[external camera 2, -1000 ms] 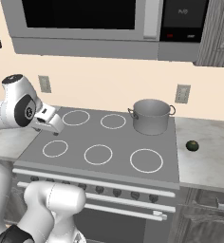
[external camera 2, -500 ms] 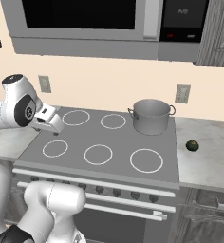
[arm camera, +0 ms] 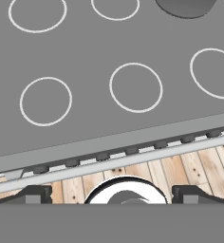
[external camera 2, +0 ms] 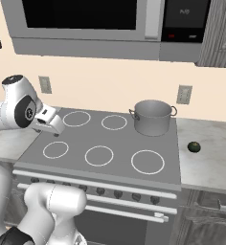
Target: Turn on the burner for the pot on the stove. Wait thirty seconds for the pot to heat up. Then add the squash to the pot.
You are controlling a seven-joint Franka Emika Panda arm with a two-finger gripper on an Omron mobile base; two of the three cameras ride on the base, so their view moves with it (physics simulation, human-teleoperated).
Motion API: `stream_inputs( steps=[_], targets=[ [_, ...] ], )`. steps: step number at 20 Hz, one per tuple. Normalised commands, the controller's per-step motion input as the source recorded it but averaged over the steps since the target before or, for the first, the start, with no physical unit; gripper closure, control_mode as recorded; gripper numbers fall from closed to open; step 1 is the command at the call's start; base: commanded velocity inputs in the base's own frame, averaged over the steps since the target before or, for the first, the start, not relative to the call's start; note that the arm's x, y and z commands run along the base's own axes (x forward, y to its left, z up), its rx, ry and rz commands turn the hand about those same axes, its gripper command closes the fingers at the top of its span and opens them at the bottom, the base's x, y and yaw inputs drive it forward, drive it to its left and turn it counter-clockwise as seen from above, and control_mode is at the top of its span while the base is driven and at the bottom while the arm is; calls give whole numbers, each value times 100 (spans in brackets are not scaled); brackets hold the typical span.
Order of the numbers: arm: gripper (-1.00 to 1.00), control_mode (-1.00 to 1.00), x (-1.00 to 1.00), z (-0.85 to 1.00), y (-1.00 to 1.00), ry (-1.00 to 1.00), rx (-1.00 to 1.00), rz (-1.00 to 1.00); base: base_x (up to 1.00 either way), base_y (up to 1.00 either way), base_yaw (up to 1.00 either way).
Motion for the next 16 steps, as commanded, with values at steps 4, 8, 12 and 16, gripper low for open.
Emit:
stream_inputs(
  steps=[4, 8, 12, 16],
  targets=[
    [-100, -100, 0, 0, 0, 0, 0, 0, 0, 0, 0],
    [-100, -100, 0, 0, 0, 0, 0, 0, 0, 0, 0],
    [-100, -100, 0, 0, 0, 0, 0, 0, 0, 0, 0],
    [-100, -100, 0, 0, 0, 0, 0, 0, 0, 0, 0]
  ],
)
